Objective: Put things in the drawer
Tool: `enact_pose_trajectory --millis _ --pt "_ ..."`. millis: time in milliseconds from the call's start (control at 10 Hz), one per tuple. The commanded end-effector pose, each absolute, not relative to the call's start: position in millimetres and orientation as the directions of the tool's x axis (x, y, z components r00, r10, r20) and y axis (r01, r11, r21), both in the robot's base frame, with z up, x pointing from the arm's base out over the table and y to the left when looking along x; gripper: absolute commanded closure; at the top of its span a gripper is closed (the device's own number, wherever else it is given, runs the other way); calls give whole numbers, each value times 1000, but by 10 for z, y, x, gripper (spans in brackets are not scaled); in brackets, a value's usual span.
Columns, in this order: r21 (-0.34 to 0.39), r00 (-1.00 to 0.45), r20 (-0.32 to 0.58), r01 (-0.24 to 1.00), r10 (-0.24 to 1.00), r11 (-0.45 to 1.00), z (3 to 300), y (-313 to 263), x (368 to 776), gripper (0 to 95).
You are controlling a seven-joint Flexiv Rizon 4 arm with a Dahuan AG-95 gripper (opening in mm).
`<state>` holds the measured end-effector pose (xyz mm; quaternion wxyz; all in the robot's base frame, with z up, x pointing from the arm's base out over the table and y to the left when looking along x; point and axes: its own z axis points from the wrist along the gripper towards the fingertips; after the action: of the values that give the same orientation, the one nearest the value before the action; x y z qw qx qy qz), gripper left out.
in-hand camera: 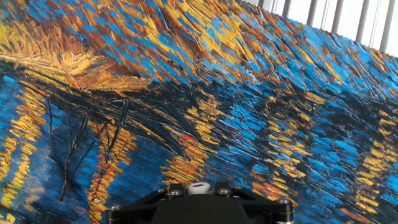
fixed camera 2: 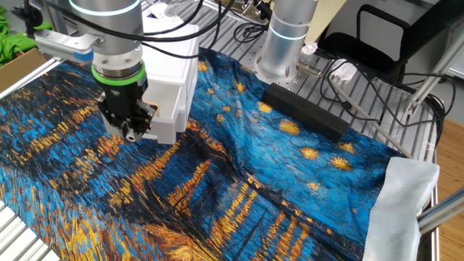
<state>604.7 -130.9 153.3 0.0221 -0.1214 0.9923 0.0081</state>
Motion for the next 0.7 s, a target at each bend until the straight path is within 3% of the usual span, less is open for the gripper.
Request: enact_pose_trajectory --millis 100,700 --pt "13 -970 -46 -240 -240 971 1524 -1326 6023 950" --pt "15 -970 -47 -240 -240 971 1523 -1384 5883 950"
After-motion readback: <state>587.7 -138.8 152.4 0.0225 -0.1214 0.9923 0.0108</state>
